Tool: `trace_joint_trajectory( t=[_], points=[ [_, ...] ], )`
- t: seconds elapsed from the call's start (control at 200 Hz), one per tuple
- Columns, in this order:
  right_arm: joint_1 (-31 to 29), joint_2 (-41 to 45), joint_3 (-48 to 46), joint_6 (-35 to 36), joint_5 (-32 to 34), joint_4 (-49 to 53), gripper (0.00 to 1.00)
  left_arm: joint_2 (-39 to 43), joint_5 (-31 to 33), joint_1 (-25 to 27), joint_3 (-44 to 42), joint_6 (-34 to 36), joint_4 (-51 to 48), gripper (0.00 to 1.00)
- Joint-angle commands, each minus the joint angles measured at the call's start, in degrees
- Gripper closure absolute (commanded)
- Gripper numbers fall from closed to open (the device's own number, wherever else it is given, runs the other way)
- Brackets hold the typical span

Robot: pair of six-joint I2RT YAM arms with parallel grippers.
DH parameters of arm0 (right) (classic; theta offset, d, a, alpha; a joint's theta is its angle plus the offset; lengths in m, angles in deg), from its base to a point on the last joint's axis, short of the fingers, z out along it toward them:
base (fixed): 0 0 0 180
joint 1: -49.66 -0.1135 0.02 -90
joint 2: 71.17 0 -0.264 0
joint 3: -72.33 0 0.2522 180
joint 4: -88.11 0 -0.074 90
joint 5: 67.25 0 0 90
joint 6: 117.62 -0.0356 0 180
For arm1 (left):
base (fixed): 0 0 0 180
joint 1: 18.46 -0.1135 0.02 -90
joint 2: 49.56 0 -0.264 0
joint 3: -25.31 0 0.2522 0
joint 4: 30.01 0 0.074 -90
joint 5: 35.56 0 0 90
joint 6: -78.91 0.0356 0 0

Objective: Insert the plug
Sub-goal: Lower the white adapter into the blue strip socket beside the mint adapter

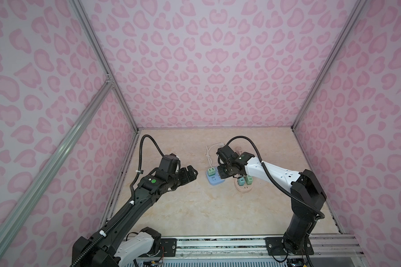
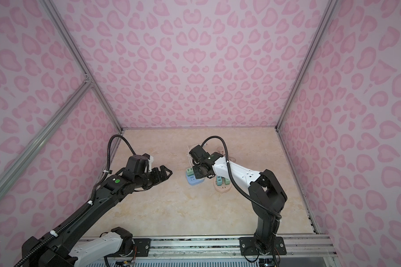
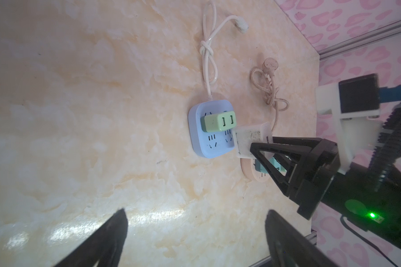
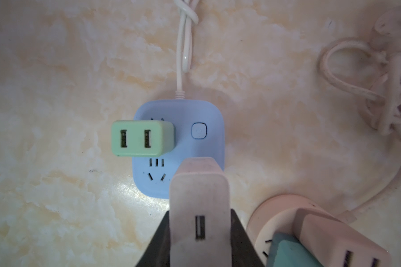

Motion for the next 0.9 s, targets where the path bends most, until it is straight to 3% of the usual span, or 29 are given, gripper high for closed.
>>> trace_joint_trajectory(
  t=[0.0, 0.34, 0.595, 0.895],
  points=[
    [0.0, -1.0, -0.6, -0.5, -0.3, -1.6, 1.00, -0.1, 0.6, -0.1, -0.4, 0.4, 1.4, 0.06],
    [-0.1, -1.4, -1.5, -1.0, 0.4, -1.7, 1.00, -0.7, 1.0, -0.1, -0.6, 0.9, 1.2, 0.06],
    [-1.5, -3.0, 1.5, 0.0, 4.6, 4.0, 1.00, -1.1, 1.7, -0.1, -0.9, 1.1, 1.4, 0.07],
    [-1.7, -6.8, 4.7, -0.2, 3.4, 8.3, 1.00, -1.4, 1.8, -0.1, -1.4, 1.3, 1.6, 0.07]
  ],
)
